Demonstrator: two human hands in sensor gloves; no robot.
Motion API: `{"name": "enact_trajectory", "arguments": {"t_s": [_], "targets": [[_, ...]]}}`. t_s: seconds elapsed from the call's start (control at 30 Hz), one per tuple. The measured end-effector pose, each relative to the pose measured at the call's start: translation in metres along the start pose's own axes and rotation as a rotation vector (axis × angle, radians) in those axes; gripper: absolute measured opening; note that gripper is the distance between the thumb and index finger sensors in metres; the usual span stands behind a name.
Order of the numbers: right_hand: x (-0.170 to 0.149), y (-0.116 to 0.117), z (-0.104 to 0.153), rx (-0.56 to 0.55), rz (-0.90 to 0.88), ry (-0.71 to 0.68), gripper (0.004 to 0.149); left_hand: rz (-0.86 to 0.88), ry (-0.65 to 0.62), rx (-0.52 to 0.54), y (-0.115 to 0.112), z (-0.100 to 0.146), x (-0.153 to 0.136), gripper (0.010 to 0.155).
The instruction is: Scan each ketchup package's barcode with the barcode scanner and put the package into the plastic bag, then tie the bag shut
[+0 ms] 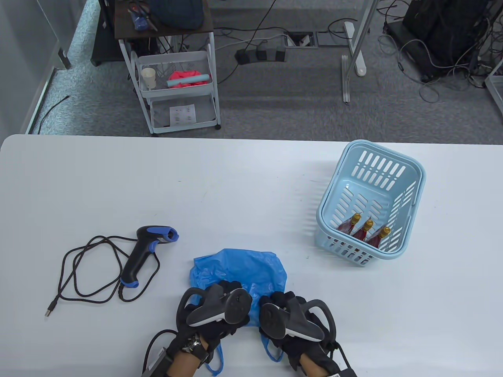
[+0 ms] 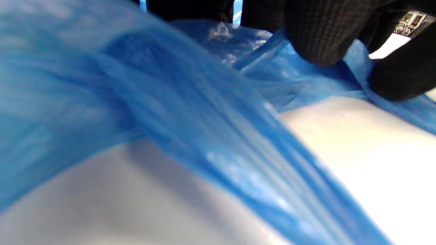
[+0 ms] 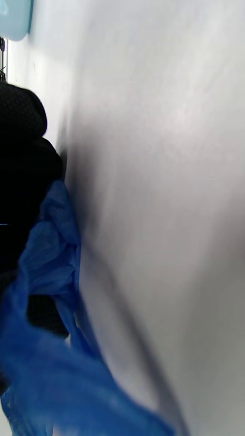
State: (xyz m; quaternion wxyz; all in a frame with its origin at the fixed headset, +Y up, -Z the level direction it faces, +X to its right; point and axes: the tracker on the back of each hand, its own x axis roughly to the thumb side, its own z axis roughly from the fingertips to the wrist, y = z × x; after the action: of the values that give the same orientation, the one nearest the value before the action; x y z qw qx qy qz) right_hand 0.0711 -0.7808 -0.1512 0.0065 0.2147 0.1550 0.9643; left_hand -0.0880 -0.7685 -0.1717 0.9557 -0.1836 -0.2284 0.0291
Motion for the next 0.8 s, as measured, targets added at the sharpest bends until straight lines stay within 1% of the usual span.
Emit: {"name": "enact_trajectory", "arguments": {"t_s": [0.13,0.23,0.4,0.53,0.63,0.8], "targets": [[-0.006,-0.001,-0.001,-0.039,-0.028,0.033,0.051,0.002,-0.001,-0.010,0.000,0.000,0.000,0.060],[-0.014,-0.002,-0.001,-0.080,-0.105,0.053,0.041,0.017,-0.002,-0.015,-0.001,-0.001,-0.001,0.060],[-0.030,-0.004,0.000,-0.096,-0.301,0.078,0.037,0.056,-0.005,-0.008,0.001,0.000,-0.004,0.063],[-0.040,-0.006,0.001,-0.099,-0.409,0.095,0.037,0.157,-0.019,0.031,0.009,0.003,-0.011,0.064],[-0.044,-0.007,0.001,-0.106,-0.451,0.103,0.037,0.210,-0.024,0.083,0.019,0.008,-0.017,0.063],[-0.045,-0.009,0.002,-0.121,-0.464,0.102,0.037,0.274,-0.032,0.166,0.035,0.018,-0.024,0.060]]}}
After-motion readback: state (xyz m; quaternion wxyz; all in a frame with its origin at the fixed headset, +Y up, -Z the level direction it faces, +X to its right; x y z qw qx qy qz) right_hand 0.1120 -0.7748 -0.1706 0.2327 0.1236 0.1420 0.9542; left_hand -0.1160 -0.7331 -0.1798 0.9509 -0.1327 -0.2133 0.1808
